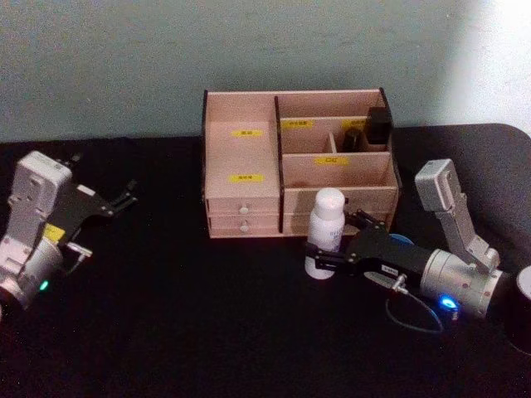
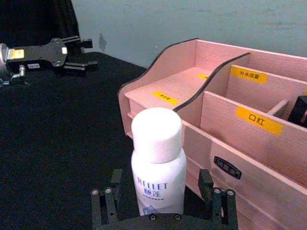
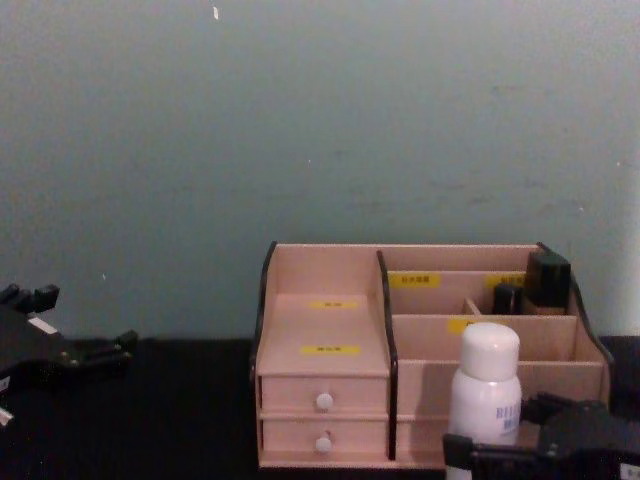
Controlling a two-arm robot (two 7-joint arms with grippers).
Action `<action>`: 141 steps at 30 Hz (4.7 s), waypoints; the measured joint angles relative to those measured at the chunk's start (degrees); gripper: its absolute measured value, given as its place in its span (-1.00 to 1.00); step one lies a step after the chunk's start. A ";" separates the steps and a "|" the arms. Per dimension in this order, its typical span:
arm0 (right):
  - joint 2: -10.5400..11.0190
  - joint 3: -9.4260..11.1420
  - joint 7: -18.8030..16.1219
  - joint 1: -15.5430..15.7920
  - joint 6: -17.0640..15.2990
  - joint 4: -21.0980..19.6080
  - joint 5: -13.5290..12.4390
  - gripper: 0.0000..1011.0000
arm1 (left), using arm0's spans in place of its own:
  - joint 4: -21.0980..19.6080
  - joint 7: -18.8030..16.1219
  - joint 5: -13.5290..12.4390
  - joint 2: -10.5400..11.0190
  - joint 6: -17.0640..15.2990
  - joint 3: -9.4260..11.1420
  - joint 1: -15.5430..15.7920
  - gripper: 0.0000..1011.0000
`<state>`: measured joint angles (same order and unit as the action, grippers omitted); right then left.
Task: Pick up the facial cleanser and watermelon frost from the table and place them into the tiered storage box.
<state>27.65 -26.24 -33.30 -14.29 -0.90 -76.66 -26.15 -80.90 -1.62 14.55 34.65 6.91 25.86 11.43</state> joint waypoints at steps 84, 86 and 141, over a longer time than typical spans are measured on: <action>0.84 3.65 2.02 -3.80 1.32 -4.92 -3.18 0.17 | 0.00 0.00 0.00 0.00 0.00 0.00 0.00 0.98; 0.28 3.80 2.66 -4.67 1.40 -4.16 -2.87 0.17 | 0.00 0.00 0.00 0.00 0.00 0.00 0.00 0.98; -13.41 3.20 3.27 -22.99 5.00 25.24 6.71 0.17 | 0.00 0.00 0.00 0.00 0.00 0.00 0.00 0.98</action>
<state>14.24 -23.03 -30.03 -37.28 4.10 -51.42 -19.44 -80.90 -1.62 14.55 34.64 6.91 25.86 11.43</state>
